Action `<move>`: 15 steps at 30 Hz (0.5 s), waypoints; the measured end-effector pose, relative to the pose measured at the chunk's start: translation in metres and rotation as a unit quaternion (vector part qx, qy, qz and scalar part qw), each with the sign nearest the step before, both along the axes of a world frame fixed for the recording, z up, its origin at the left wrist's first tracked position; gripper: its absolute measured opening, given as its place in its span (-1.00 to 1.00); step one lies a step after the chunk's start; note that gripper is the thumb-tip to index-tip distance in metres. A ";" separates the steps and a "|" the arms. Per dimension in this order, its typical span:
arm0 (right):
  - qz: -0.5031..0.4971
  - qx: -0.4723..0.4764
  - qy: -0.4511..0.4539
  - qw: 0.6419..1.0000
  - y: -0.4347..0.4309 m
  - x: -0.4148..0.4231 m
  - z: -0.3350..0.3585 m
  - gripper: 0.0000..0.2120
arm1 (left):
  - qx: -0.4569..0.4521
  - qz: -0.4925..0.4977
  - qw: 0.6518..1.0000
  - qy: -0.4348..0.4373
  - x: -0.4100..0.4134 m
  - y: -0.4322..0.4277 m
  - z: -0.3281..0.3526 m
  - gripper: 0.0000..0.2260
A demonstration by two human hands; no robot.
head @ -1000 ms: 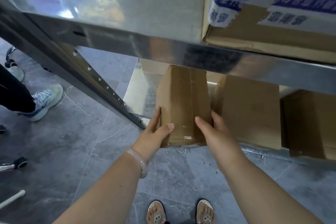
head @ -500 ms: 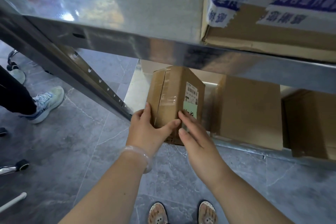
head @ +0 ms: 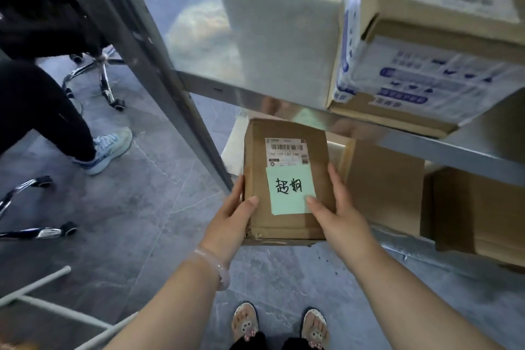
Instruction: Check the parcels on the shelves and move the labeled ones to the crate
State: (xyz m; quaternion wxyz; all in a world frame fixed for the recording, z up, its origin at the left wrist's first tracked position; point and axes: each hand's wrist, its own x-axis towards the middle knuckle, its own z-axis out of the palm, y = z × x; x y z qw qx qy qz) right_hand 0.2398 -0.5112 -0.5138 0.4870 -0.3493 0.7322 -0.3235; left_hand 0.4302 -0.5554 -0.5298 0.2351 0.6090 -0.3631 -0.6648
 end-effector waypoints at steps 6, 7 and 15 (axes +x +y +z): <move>0.087 -0.029 0.038 0.995 0.038 0.031 0.047 -0.32 | -0.137 -0.067 0.983 -0.107 0.027 0.054 0.064 -0.55; 0.105 -0.033 0.045 0.993 0.044 0.036 0.056 -0.33 | -0.153 -0.083 0.975 -0.140 0.032 0.063 0.074 -0.54; 0.310 -0.121 0.071 0.940 0.058 0.068 0.140 -0.39 | -0.179 0.015 0.952 -0.248 0.062 0.145 0.152 -0.37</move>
